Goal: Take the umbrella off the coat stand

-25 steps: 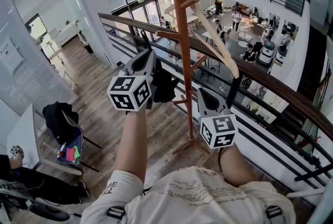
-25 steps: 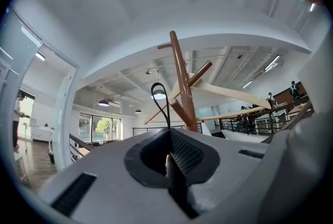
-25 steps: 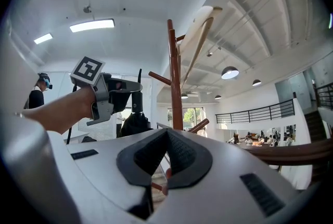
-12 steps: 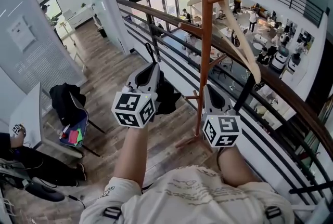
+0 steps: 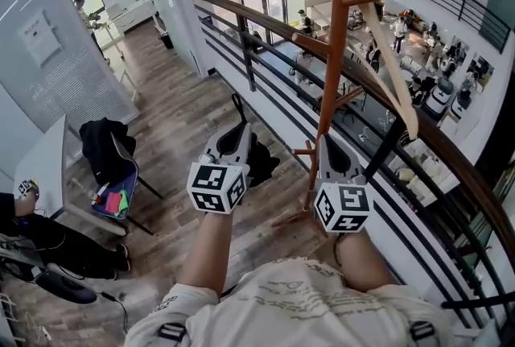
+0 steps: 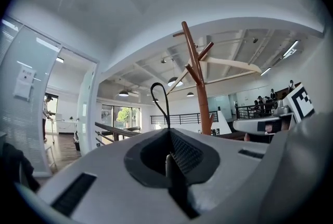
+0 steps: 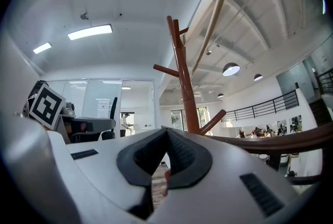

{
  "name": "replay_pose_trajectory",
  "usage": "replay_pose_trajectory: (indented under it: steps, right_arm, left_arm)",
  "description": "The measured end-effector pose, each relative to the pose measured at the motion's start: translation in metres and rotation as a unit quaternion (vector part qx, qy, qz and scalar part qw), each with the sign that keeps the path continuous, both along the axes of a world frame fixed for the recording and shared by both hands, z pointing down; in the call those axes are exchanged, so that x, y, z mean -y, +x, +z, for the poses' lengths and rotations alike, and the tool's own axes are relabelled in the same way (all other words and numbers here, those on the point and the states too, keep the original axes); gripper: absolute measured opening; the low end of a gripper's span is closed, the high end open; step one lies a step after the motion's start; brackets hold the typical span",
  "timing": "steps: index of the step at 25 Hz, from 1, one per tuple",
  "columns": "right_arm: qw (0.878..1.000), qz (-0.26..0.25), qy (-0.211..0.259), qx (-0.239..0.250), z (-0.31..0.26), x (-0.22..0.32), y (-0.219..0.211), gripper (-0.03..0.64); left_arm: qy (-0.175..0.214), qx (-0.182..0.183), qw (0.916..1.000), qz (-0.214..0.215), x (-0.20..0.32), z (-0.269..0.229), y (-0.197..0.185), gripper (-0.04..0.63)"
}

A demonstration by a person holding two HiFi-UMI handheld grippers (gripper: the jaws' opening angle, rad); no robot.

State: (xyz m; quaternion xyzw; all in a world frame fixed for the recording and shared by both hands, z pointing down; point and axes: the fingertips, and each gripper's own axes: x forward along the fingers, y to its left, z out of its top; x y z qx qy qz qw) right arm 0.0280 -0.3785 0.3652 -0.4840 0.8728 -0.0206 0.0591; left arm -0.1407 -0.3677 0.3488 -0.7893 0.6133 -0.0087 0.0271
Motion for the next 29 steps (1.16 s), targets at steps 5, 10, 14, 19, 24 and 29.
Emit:
replay_pose_trajectory:
  steps: [5,10,14,19,24,29]
  right_arm:
    - [1.0,-0.006,-0.003,-0.015,0.005,0.0,-0.003,-0.008]
    - [1.0,-0.004,-0.004,-0.019,0.005,0.0,-0.004,-0.008]
    - [1.0,0.006,-0.003,-0.023,0.005,0.001,-0.002,-0.008]
    - [1.0,0.008,-0.003,-0.025,0.008,-0.003,0.0,-0.008]
    - [1.0,0.013,-0.004,-0.026,0.008,-0.002,0.0,-0.008]
    - [1.0,0.015,-0.002,-0.028,0.005,-0.002,-0.001,-0.008]
  left_arm:
    - [-0.012,0.0,0.9999,-0.003,-0.001,0.013,0.001,0.005]
    - [-0.008,-0.002,1.0,0.003,-0.003,0.011,0.003,0.005]
    - [-0.005,-0.003,0.9999,0.009,-0.003,0.01,0.009,0.005]
    - [-0.004,-0.004,0.9999,0.014,-0.005,0.01,0.013,0.005]
    - [-0.005,-0.005,0.9998,0.021,-0.003,0.009,0.013,0.005]
    - [-0.001,-0.004,0.9997,0.025,-0.002,0.003,0.015,0.005]
